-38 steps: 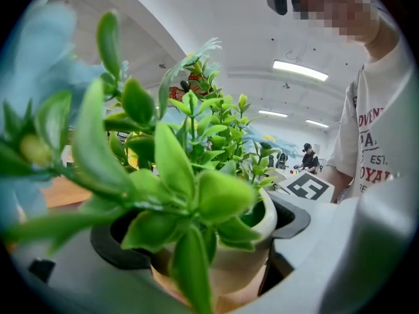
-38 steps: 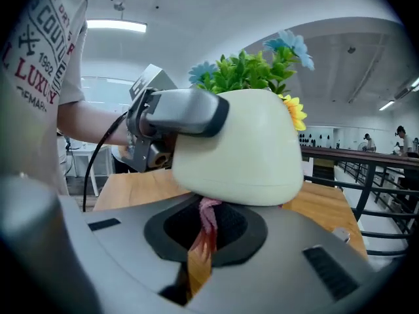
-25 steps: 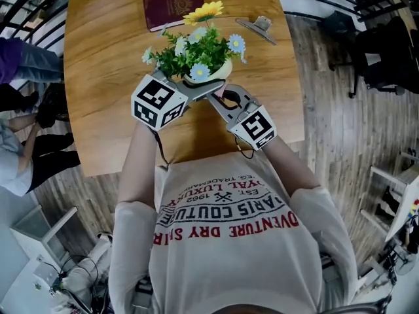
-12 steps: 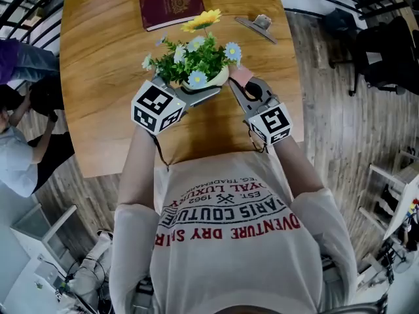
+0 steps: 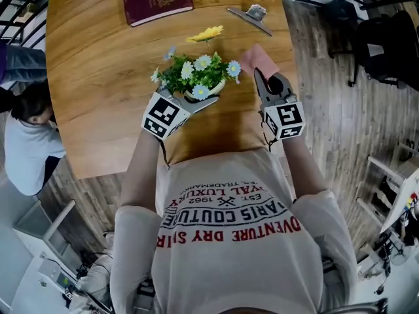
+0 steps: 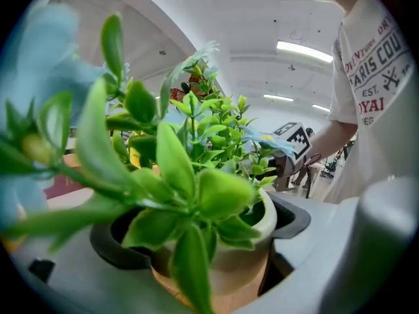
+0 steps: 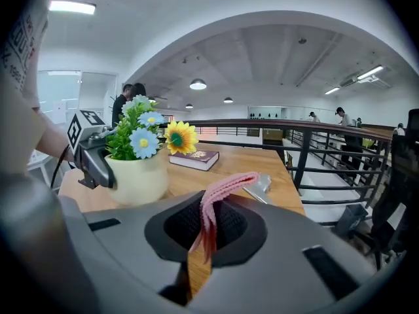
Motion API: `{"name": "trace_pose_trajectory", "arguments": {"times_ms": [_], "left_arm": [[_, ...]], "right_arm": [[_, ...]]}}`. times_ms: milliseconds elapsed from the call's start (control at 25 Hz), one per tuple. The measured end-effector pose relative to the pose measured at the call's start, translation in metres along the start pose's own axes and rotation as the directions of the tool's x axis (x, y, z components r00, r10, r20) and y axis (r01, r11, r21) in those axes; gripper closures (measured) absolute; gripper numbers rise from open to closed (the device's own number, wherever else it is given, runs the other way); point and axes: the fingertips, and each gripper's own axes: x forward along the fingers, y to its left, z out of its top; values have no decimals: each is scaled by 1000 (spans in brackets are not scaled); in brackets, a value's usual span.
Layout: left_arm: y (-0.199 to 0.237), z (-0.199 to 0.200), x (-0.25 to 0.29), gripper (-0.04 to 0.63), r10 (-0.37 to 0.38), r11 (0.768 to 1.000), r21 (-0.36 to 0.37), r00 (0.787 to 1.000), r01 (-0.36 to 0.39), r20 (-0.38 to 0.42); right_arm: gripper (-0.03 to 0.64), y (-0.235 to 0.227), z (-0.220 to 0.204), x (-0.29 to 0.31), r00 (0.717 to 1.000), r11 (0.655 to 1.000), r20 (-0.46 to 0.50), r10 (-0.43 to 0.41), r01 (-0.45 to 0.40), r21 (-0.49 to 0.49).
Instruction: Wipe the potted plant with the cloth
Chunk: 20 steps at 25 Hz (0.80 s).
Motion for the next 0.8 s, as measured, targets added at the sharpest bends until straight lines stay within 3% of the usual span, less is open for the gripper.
{"name": "trace_pose_trajectory", "arguments": {"times_ms": [280,600,800], "left_arm": [[-15,-28,28,60,-58,994,85,997,62,-54],[-18,-57,51,60,-95,985,131,987,112,-126],[-17,-60,56,60,-110,981,147,989,124,-103]], "right_arm": [[581,-19,-20,1,999,1000,-36,-19,19,21],[581,-29,-37,10,998,999,-60,-18,20,34],[581,-32,-48,12,997,998,-80,-20,24,50]]}}
